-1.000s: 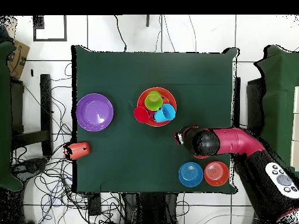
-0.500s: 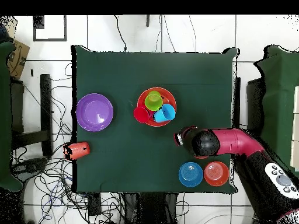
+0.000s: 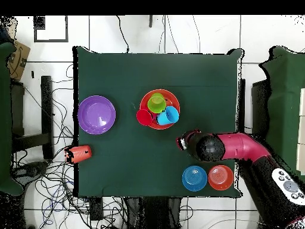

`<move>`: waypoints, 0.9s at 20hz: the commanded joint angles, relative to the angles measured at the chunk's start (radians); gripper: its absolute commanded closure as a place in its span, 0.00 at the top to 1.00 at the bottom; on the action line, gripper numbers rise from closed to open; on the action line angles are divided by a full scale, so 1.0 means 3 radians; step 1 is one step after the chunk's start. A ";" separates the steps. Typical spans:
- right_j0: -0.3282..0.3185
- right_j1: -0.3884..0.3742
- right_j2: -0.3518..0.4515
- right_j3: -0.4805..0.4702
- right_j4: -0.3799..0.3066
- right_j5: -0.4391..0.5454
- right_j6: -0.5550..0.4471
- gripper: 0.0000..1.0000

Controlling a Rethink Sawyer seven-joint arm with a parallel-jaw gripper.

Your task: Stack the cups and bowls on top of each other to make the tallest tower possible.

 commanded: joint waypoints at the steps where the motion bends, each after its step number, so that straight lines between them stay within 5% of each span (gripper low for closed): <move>1: -0.0033 -0.0138 0.0243 0.0186 -0.0140 0.0187 -0.0638 1.00; 14: -0.0138 -0.0186 0.0368 0.0166 -0.0208 0.0220 -0.0776 1.00; 18: -0.0032 -0.0158 0.0201 0.0085 -0.0406 0.0272 -0.0722 1.00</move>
